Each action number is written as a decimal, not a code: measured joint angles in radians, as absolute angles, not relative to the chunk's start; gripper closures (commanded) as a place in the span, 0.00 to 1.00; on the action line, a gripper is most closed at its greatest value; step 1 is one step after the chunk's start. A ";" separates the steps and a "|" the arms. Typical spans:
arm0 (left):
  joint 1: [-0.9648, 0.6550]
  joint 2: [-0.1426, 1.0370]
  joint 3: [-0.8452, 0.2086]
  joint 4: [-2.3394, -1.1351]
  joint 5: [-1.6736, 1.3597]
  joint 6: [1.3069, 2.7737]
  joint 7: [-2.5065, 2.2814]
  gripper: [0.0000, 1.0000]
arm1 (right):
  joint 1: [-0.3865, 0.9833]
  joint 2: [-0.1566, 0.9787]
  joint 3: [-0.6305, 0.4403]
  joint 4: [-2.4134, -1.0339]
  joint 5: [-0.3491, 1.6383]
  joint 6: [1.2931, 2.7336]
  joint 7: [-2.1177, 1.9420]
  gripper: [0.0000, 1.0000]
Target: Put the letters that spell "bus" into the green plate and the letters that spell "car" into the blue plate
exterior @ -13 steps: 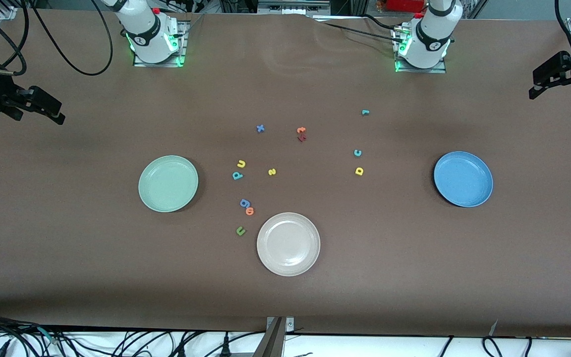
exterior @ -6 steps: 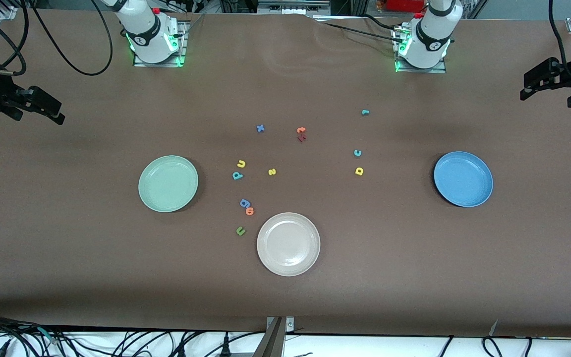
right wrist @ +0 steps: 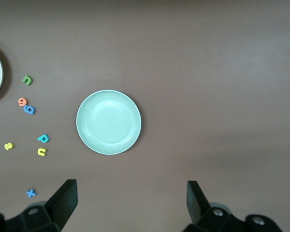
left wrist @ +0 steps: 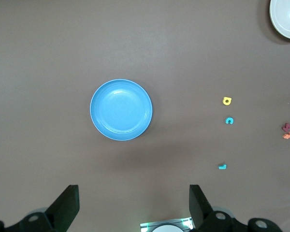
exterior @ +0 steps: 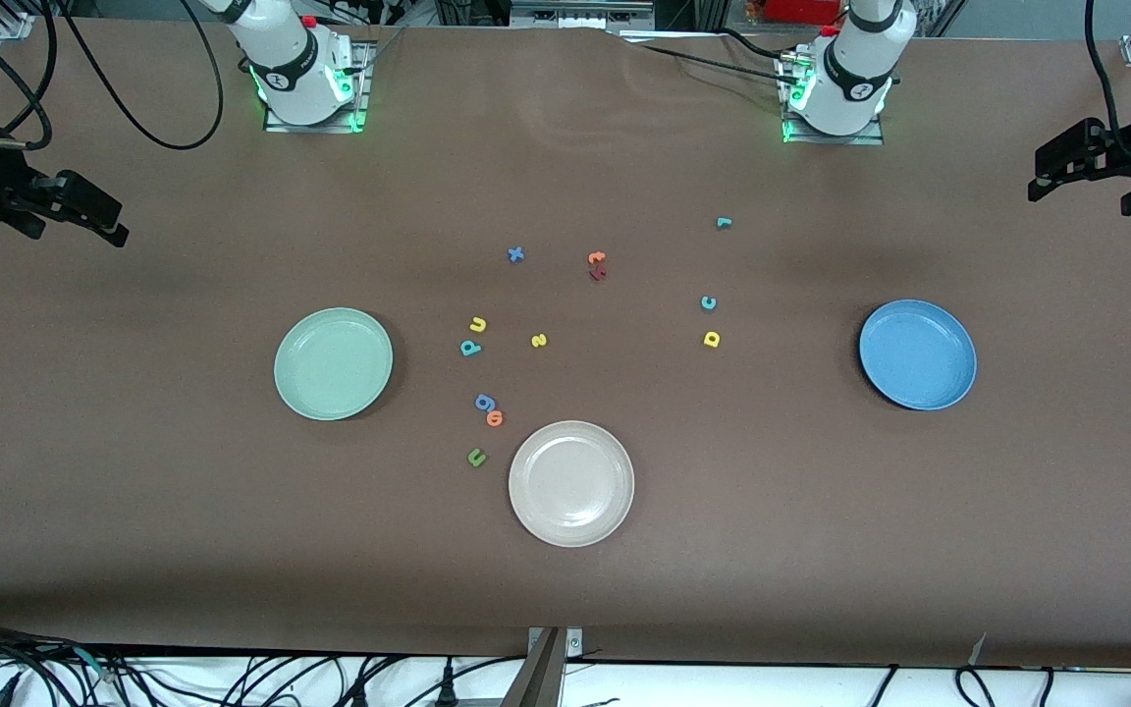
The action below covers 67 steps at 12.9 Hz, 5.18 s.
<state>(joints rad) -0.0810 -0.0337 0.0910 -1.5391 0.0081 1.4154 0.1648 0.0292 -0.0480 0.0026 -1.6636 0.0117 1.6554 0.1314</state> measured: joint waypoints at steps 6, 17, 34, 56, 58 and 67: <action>-0.081 -0.034 0.091 -1.539 0.008 1.415 0.165 0.00 | 0.030 -0.048 0.006 -1.664 0.012 1.655 0.131 0.00; -0.081 -0.034 0.091 -1.539 0.008 1.415 0.165 0.00 | 0.030 -0.048 0.007 -1.663 0.012 1.631 0.131 0.00; -0.081 -0.034 0.091 -1.539 0.008 1.415 0.165 0.00 | 0.119 -0.010 0.014 -1.670 0.013 1.543 0.134 0.00; -0.089 -0.033 -0.072 -2.017 -0.183 1.897 0.124 0.00 | 0.694 0.696 0.017 -1.680 0.012 2.455 1.252 0.35; -0.093 -0.020 -0.141 -2.089 -0.183 1.995 0.010 0.00 | 0.703 0.717 0.017 -1.679 0.012 2.468 1.306 0.40; -0.297 0.327 -0.171 -2.118 -0.153 2.333 -0.279 0.08 | 0.736 0.749 0.016 -1.671 0.013 2.509 1.359 0.82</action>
<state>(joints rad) -0.2974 0.3275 -0.1710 -2.1179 -0.1533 2.3328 -0.2788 0.7359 0.7493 0.0158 -1.6706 0.0125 2.5090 1.3587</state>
